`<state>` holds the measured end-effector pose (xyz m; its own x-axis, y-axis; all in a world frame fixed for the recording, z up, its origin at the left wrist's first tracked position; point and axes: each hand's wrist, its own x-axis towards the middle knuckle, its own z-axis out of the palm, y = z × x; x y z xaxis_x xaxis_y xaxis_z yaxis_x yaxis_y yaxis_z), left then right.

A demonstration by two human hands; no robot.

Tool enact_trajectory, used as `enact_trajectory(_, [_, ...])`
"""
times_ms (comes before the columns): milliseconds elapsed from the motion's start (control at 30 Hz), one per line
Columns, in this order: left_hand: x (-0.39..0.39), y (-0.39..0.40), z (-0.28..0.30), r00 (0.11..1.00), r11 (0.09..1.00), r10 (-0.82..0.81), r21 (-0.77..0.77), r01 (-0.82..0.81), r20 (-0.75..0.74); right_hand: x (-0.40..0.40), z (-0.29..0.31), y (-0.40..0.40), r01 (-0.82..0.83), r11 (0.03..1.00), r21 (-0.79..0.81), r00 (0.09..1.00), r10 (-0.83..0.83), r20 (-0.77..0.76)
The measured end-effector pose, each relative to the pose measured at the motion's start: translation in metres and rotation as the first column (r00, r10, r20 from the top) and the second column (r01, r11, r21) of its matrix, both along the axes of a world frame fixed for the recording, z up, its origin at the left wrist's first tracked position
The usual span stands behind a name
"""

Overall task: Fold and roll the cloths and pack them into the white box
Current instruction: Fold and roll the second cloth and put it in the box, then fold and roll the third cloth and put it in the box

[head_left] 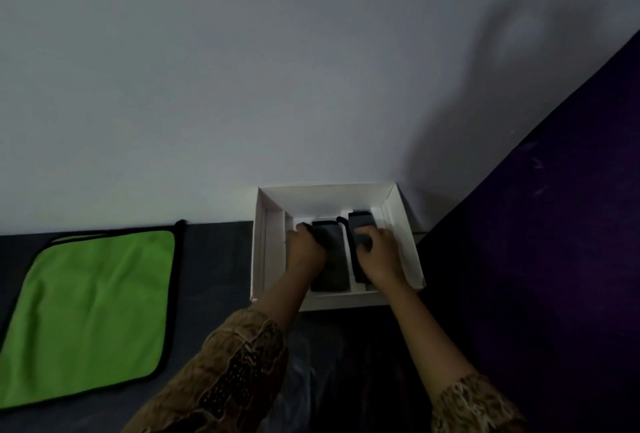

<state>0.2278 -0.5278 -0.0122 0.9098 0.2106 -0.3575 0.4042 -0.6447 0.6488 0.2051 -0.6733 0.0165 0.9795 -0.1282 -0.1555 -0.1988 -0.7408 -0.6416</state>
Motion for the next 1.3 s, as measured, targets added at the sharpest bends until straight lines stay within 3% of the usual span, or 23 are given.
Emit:
enact_trajectory(200, [-0.020, 0.042, 0.053, 0.935, 0.997, -0.044, -0.050, 0.066, 0.353, -0.029, 0.034, 0.055, -0.007, 0.977, 0.212, 0.969, -0.045, 0.241])
enact_trajectory(333, [-0.042, 0.104, 0.082, 0.818, 0.998, 0.059, -0.032, -0.049, 0.572, -0.051, 0.047, 0.118, -0.139, 0.926, 0.350, 0.944, 0.018, 0.328])
enact_trajectory(433, [-0.067, 0.163, 0.088, 0.764, 0.985, 0.164, -0.057, -0.165, 0.624, -0.075, 0.047, 0.170, -0.234, 0.886, 0.401, 0.945, 0.110, 0.307])
enact_trajectory(567, [-0.115, 0.249, 0.067, 0.793, 0.946, 0.286, -0.028, -0.322, 0.538, -0.106, 0.028, 0.231, -0.287, 0.874, 0.391, 0.956, 0.239, 0.168])
enact_trajectory(767, [-0.209, 0.373, 0.010, 0.844, 0.845, 0.508, 0.089, -0.527, 0.174, -0.149, -0.024, 0.295, -0.197, 0.928, 0.316, 0.946, 0.264, -0.188])
enact_trajectory(867, [-0.240, 0.413, -0.008, 0.814, 0.811, 0.576, 0.165, -0.561, -0.069, -0.163, -0.042, 0.314, -0.126, 0.950, 0.285, 0.934, 0.211, -0.290])
enact_trajectory(967, [-0.255, 0.438, -0.019, 0.819, 0.842, 0.534, 0.219, -0.493, -0.211, -0.169, -0.052, 0.332, -0.062, 0.962, 0.266, 0.925, 0.156, -0.347])
enact_trajectory(1067, [-0.262, 0.450, -0.025, 0.832, 0.859, 0.506, 0.221, -0.462, -0.227, -0.169, -0.058, 0.347, -0.008, 0.973, 0.232, 0.931, 0.092, -0.354])
enact_trajectory(1300, [-0.261, 0.470, -0.027, 0.808, 0.817, 0.577, 0.085, -0.571, -0.120, -0.167, -0.066, 0.360, 0.137, 0.978, 0.159, 0.925, -0.069, -0.373])
